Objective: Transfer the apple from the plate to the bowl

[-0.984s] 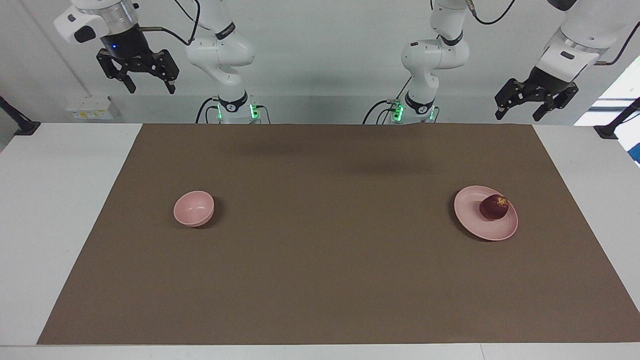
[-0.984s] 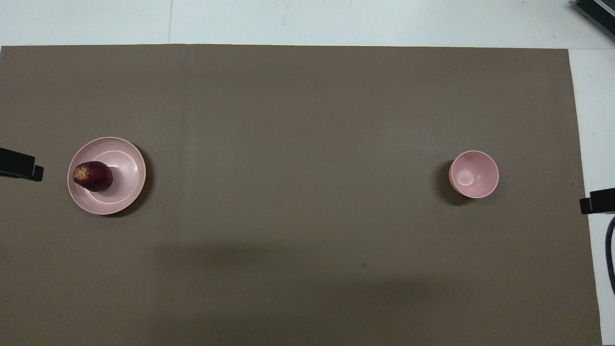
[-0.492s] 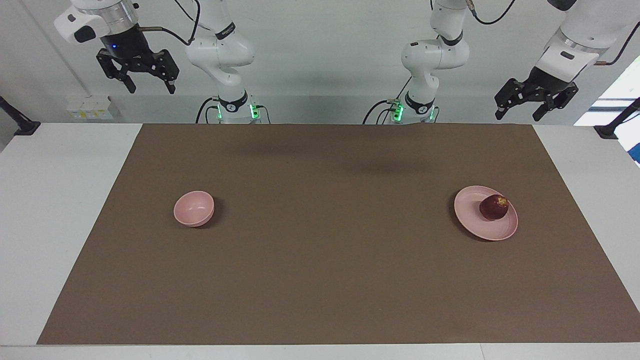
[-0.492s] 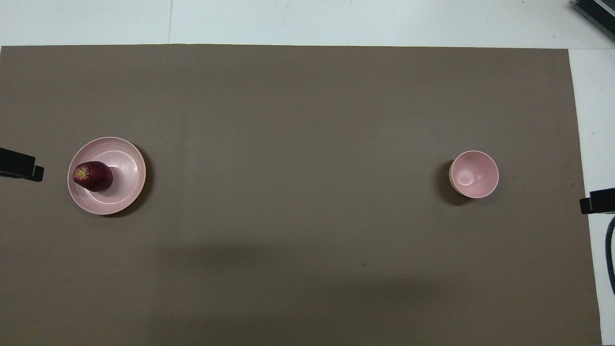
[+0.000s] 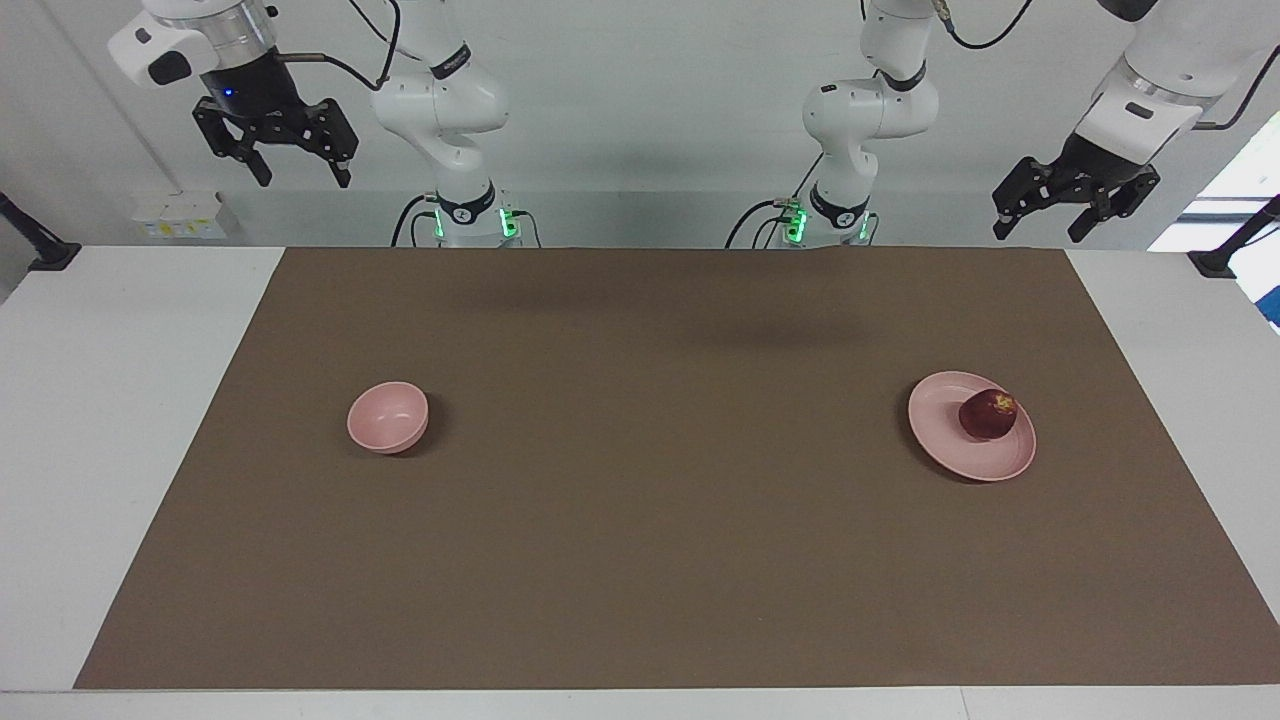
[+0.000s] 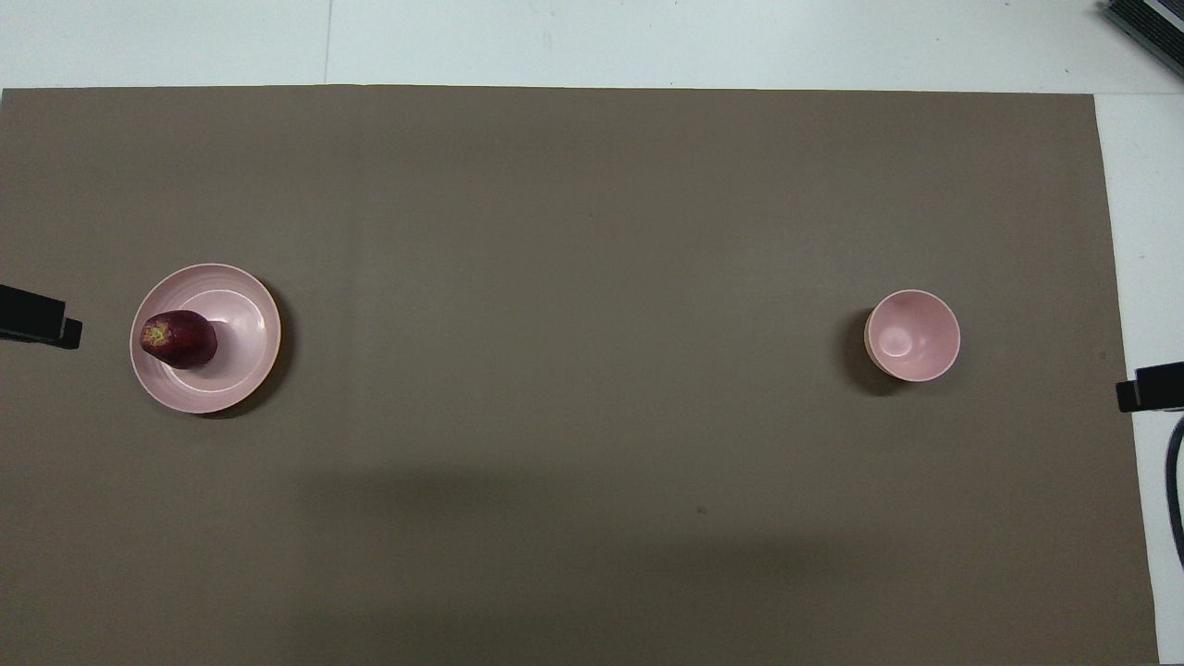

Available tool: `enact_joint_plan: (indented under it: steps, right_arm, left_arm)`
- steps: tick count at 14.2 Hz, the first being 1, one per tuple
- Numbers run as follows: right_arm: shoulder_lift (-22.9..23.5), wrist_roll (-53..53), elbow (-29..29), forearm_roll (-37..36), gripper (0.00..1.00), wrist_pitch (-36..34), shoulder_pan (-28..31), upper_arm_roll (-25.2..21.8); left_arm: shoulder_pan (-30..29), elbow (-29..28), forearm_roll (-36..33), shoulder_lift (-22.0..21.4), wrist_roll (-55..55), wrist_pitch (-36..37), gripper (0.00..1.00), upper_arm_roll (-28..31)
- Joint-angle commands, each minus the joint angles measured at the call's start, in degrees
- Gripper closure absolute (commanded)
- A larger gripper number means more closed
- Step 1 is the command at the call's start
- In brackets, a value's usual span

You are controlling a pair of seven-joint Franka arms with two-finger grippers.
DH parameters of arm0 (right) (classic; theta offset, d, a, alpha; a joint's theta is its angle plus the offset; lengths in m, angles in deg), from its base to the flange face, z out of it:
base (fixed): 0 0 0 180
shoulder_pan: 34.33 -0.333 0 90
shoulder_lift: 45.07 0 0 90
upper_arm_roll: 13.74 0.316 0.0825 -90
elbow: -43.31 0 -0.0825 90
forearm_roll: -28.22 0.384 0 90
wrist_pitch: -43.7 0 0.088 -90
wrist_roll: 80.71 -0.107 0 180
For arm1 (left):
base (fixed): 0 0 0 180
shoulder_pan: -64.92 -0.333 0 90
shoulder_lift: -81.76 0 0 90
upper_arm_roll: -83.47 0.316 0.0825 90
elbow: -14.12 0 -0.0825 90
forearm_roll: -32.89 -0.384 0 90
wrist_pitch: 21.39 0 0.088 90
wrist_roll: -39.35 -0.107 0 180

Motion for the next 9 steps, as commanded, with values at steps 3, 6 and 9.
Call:
enact_joint_plan:
  steps: [3,6,9]
  right_arm:
    - [-1.4,-0.6,1.6,0.6,0.0,1.0,0.3,0.3]
    - [-1.4,-0.6,1.7,0.6,0.0,1.0,0.3,0.3]
    - [-1.4,-0.6,1.7,0.6,0.0,1.1,0.3,0.2]
  left_arm:
    - [-0.6,-2.6,-0.6,-1.8,-0.5,-1.7,0.0,-0.4]
    - [-0.4,-2.6,-0.6,-1.9,-0.1,-1.0,0.0,-0.3]
    - [-0.4,-2.8,-0.6,-1.9,-0.5,-2.7,0.0,-0.4]
